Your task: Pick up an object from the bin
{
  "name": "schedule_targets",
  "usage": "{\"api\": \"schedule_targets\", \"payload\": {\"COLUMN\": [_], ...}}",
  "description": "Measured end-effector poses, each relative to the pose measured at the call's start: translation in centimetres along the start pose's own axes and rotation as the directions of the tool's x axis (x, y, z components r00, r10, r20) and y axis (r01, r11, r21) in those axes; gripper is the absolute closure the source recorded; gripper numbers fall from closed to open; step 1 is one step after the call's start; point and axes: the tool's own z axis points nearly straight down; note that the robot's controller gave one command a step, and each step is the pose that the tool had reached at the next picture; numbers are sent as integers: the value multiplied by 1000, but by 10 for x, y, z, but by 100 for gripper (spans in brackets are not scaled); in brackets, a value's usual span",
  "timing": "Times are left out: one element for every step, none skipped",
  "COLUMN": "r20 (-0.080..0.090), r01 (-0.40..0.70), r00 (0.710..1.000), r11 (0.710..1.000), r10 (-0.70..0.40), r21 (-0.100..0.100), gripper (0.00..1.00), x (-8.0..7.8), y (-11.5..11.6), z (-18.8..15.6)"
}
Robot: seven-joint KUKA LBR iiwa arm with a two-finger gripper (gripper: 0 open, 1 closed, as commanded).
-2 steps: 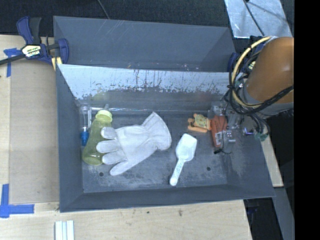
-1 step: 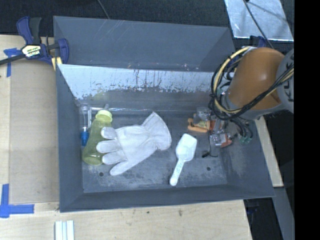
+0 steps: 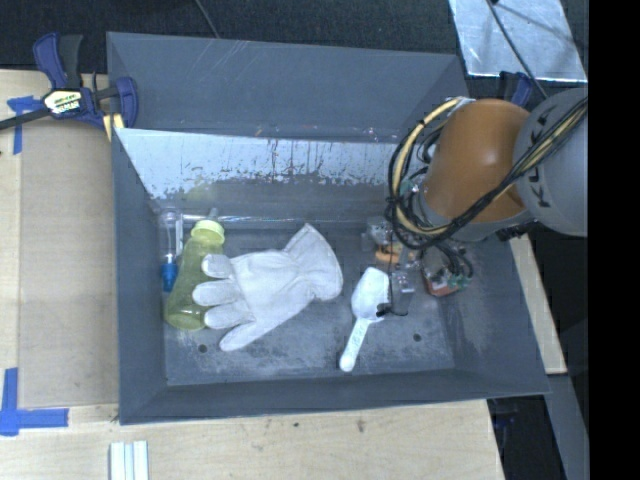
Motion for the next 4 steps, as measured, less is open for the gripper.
{"api": "schedule_targets", "payload": {"r20": [0, 0, 0, 2], "r01": [58, 59, 59, 103], "r00": [998, 998, 998, 995], "r11": [998, 998, 998, 995], "r10": [-58, -59, -59, -103], "r21": [-1, 0, 0, 0], "gripper": [100, 0, 0, 0], "x": [-6, -6, -6, -8], "y": [21, 21, 21, 25], "z": [12, 12, 12, 8]}}
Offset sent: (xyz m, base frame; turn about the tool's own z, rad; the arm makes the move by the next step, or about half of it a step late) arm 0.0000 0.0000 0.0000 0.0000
